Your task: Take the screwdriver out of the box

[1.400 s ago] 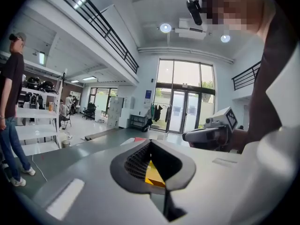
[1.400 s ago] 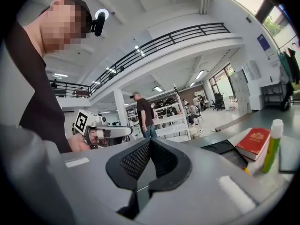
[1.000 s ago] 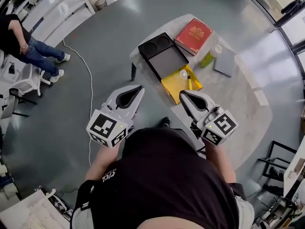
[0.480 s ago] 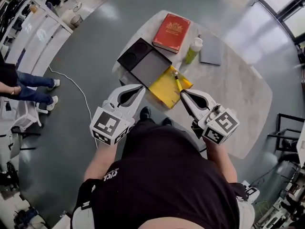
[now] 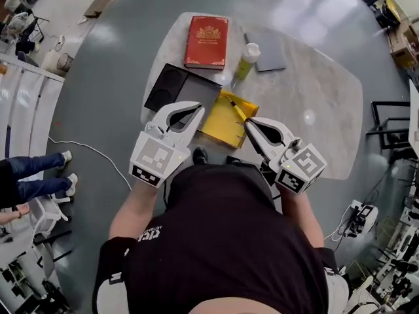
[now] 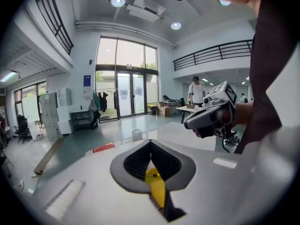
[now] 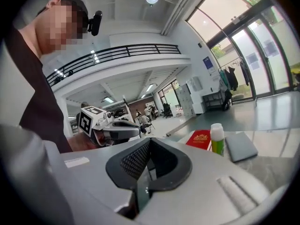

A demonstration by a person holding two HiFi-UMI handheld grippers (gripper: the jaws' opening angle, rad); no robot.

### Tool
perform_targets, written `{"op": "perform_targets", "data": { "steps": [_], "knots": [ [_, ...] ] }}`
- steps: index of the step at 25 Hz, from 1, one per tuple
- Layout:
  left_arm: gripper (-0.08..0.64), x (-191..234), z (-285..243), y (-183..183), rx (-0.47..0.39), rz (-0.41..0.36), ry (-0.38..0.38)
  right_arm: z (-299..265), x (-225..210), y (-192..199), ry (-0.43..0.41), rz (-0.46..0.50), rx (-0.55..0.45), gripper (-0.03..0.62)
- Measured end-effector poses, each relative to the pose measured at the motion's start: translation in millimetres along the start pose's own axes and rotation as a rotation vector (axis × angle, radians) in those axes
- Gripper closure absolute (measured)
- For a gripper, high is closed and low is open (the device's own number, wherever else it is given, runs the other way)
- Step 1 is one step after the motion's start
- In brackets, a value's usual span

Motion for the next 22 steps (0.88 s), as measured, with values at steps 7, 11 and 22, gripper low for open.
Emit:
{"op": "perform_targets", "data": {
  "steps": [7,11,22],
  "knots": [
    [0.557,4,-42,27,0.100,-0.099,0.178,-1,2,19,0.128,-0.020,-0.024,0.577],
    [0.557,-9,-67,40,0.177,-0.165,0.291,11,-12,23,0.172,-0.069,-0.048,0.577],
    [0.520,-51,-136,81,0.361,-0.381,0.531,39,-58,51,0.248,-0.169,-0.041,0.578]
  ]
}}
Point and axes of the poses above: the fingertips, and each gripper's own axes: z backward along the fingers, x to its left, y out of its underside, the point moved 3 cm from there along z, backward along the fingers, and after that the axes turned 1 degree about y, right-handed, at the moved point
